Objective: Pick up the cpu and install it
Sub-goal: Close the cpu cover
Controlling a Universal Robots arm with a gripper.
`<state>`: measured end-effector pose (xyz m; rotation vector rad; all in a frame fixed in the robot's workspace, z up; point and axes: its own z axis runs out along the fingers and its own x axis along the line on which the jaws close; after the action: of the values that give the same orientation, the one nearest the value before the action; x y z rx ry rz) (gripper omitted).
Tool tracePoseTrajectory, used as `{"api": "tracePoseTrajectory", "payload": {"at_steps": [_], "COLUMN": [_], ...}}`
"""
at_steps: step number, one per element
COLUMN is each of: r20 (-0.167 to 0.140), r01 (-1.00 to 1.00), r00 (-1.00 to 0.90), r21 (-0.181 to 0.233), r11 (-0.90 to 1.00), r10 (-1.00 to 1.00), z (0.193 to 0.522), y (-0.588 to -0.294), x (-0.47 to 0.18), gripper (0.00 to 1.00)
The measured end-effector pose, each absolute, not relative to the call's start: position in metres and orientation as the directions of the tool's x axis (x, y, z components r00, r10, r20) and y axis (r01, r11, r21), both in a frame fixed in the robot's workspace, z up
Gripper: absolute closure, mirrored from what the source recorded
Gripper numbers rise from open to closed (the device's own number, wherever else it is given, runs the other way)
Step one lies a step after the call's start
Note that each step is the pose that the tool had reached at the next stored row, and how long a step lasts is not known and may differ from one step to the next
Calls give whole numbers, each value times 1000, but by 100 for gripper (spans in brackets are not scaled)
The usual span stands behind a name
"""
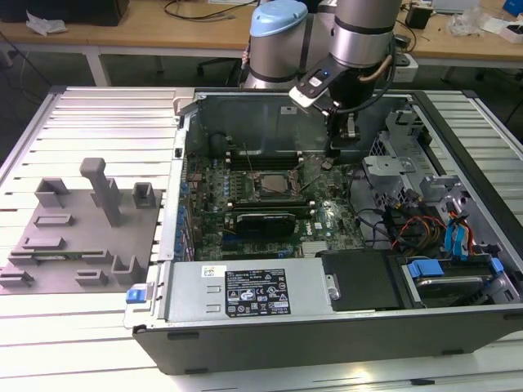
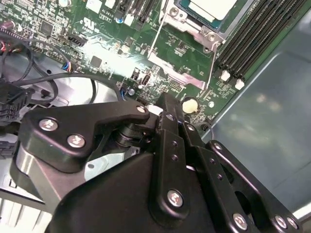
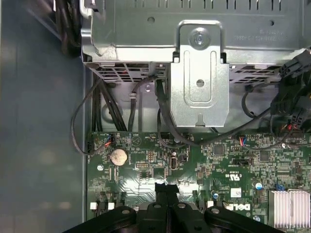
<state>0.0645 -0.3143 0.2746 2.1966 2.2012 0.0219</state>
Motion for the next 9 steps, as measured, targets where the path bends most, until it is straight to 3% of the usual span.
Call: {"api": "tracePoseTrajectory", "payload": {"at_steps": [9], "r20": [-12], "r01": [999], "r00": [-2], "r21": [32], "r11": [2], "r10": [1000], "z": [252], "y": [-314], "x": [65], "gripper": [89]}}
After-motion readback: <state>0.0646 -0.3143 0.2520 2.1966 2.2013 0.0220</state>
